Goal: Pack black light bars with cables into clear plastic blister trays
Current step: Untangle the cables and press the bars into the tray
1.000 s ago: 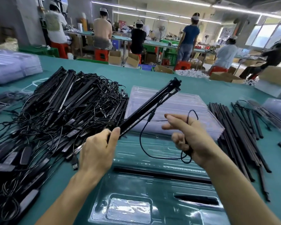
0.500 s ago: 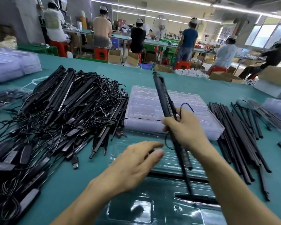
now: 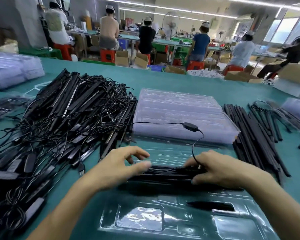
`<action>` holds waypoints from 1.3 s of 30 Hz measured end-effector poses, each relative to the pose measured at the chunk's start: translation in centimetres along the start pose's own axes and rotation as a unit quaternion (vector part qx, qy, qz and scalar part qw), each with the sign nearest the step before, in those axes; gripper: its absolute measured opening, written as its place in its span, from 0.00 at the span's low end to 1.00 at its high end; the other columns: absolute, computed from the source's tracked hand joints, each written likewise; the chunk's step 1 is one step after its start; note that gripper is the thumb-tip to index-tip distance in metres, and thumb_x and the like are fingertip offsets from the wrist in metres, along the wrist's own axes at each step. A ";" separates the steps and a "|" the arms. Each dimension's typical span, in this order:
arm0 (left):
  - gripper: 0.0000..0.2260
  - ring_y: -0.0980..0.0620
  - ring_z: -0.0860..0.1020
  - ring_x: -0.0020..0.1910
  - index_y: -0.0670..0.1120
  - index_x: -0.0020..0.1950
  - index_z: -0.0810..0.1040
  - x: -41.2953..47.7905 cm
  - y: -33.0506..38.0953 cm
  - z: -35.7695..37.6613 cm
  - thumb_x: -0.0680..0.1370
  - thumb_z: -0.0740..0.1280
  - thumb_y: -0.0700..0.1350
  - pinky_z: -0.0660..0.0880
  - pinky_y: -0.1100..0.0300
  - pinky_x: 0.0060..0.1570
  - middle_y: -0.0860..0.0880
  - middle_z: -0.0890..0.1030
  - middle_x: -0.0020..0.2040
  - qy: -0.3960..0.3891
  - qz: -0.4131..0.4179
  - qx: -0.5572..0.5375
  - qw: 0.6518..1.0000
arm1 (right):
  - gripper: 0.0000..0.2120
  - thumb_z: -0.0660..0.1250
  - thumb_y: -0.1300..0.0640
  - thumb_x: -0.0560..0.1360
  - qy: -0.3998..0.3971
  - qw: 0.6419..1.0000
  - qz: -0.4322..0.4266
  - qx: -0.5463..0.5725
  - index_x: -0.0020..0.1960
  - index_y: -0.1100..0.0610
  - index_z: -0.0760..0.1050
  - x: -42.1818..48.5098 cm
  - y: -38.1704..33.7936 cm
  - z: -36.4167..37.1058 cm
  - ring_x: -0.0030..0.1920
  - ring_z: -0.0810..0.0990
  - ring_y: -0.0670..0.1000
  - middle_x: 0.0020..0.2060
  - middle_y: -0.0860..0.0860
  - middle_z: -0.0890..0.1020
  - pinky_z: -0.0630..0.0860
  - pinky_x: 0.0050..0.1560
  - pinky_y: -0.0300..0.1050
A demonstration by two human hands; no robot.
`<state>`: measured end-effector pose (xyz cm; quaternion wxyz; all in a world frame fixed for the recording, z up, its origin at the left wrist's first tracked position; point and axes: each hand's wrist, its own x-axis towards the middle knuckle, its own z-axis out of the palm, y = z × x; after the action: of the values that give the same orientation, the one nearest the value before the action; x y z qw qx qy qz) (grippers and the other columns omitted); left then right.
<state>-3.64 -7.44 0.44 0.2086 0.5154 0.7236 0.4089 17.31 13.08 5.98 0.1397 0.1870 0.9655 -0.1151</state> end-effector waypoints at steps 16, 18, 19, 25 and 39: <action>0.20 0.60 0.74 0.53 0.67 0.54 0.80 -1.3 -0.8 1.8 0.66 0.70 0.71 0.71 0.64 0.53 0.64 0.79 0.49 -0.076 0.085 0.094 0.989 | 0.26 0.73 0.36 0.64 0.002 0.997 -0.029 0.071 0.61 0.33 0.72 -1.5 -1.1 2.6 0.47 0.77 0.36 0.50 0.37 0.81 0.77 0.52 0.42; 0.20 0.61 0.74 0.53 0.69 0.54 0.80 -1.3 -0.8 1.6 0.64 0.71 0.70 0.71 0.64 0.53 0.65 0.78 0.50 -0.084 0.069 0.090 0.990 | 0.21 0.73 0.41 0.70 -0.003 0.994 -0.039 0.100 0.61 0.36 0.75 -1.6 -0.9 2.9 0.47 0.77 0.34 0.50 0.36 0.82 0.74 0.49 0.34; 0.20 0.61 0.74 0.53 0.69 0.53 0.80 -1.3 -0.9 1.6 0.63 0.72 0.70 0.72 0.63 0.54 0.65 0.78 0.50 -0.086 0.062 0.086 0.991 | 0.18 0.72 0.46 0.72 -0.001 0.993 -0.042 0.106 0.61 0.38 0.76 -1.7 -0.7 3.0 0.47 0.77 0.33 0.50 0.36 0.82 0.72 0.49 0.31; 0.15 0.59 0.76 0.51 0.63 0.48 0.85 -1.3 -1.3 1.7 0.66 0.72 0.66 0.74 0.60 0.52 0.62 0.78 0.46 -0.061 0.063 0.065 0.994 | 0.19 0.69 0.52 0.75 0.018 0.999 -0.011 0.045 0.64 0.40 0.75 -2.8 0.1 3.3 0.49 0.79 0.40 0.51 0.37 0.81 0.76 0.55 0.43; 0.14 0.60 0.75 0.46 0.61 0.44 0.82 -1.5 -0.5 2.4 0.68 0.67 0.69 0.73 0.60 0.46 0.61 0.78 0.43 -0.059 0.150 0.161 0.974 | 0.16 0.61 0.57 0.77 0.084 0.995 -0.005 -0.056 0.63 0.43 0.74 -4.5 0.9 4.1 0.57 0.77 0.48 0.56 0.40 0.74 0.73 0.57 0.48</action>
<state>-1.58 -7.99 -1.56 0.1019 0.6681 0.6807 0.2826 22.63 11.32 3.35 0.0678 0.1827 0.9798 -0.0454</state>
